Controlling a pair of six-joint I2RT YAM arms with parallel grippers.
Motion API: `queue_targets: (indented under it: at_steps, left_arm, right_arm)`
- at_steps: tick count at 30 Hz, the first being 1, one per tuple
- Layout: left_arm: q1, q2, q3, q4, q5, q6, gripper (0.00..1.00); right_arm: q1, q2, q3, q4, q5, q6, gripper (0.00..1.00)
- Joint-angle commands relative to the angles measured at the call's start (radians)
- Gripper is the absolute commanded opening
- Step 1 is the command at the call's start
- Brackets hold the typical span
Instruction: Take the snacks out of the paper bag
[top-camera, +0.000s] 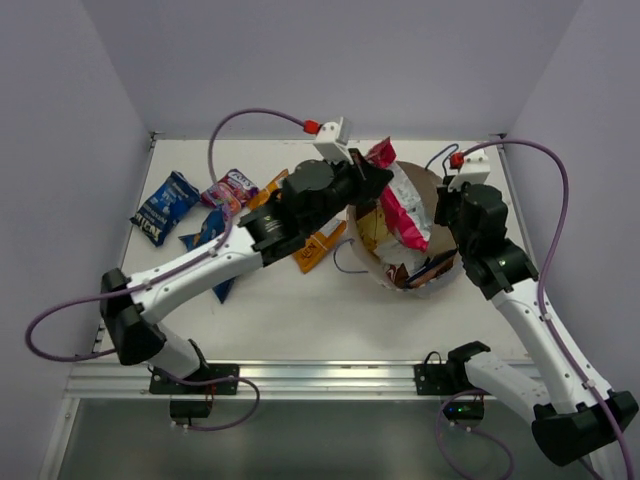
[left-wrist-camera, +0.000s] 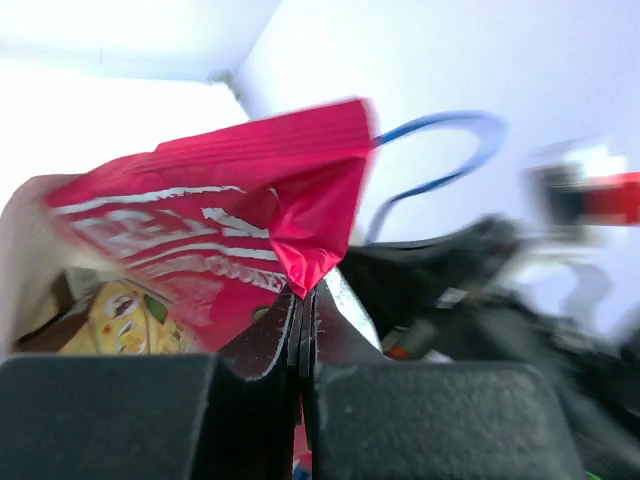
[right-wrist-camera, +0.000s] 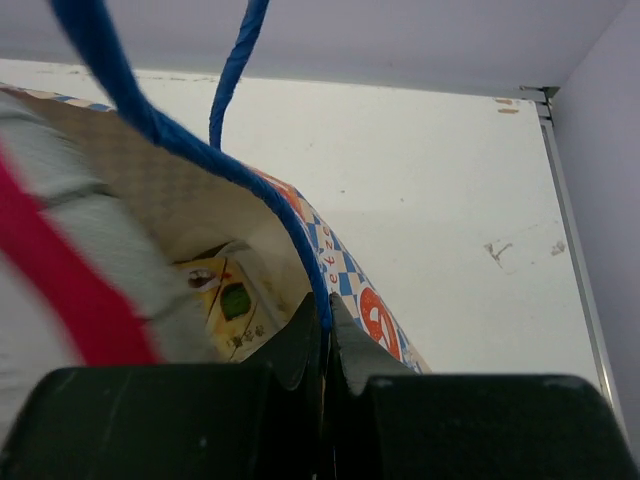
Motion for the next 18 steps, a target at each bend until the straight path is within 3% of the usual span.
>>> queue_targets:
  at_steps: [1, 11, 18]
  left_arm:
    - [0.012, -0.177, -0.033, -0.011, -0.082, 0.088, 0.0]
    - [0.081, -0.515, -0.014, -0.466, -0.237, 0.216, 0.0]
    - [0.082, -0.598, -0.134, -0.8, -0.234, 0.152, 0.0]
  right_arm:
    - [-0.009, -0.005, -0.018, 0.009, 0.088, -0.008, 0.0]
    - [-0.03, -0.005, -0.016, 0.017, 0.099, -0.006, 0.0]
    - [-0.03, -0.021, -0.012, 0.02, 0.099, -0.005, 0.0]
